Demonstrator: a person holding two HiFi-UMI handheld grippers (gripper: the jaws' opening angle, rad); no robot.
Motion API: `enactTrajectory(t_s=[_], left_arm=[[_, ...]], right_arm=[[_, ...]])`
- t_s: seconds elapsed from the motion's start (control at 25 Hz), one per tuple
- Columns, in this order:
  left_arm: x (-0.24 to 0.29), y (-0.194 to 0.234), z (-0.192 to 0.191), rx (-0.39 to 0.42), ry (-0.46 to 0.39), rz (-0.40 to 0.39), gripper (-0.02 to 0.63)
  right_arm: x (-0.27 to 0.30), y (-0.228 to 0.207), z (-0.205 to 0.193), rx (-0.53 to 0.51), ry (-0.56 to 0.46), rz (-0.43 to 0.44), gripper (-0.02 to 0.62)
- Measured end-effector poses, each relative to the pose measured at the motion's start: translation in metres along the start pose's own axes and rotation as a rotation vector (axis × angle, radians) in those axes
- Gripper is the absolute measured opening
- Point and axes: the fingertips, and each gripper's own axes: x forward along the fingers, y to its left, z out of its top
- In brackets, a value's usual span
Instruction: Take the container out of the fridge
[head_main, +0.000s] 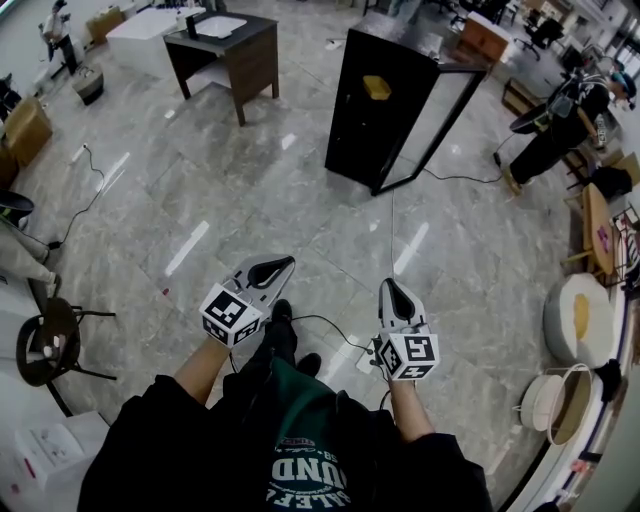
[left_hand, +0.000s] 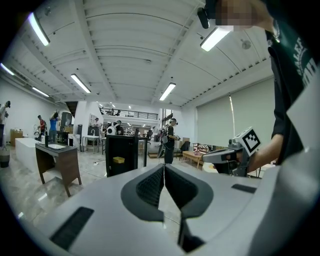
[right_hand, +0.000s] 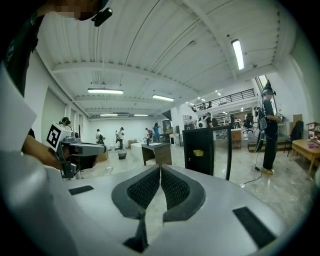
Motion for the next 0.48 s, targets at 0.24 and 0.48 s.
enactTrajectory(t_s=[0.24, 0.48], left_arm=[[0.014, 0.012, 0.001, 0.006, 0.001, -0.014, 0.015], [0.044, 0.036, 0.004, -0.002, 0.000, -0.039, 0.015]], right_arm=[[0.015, -0.005, 0.003, 0.002, 0.003, 0.000, 0.035], [0.045, -0.018, 0.008, 0.004, 0.015, -0.012, 0.035]])
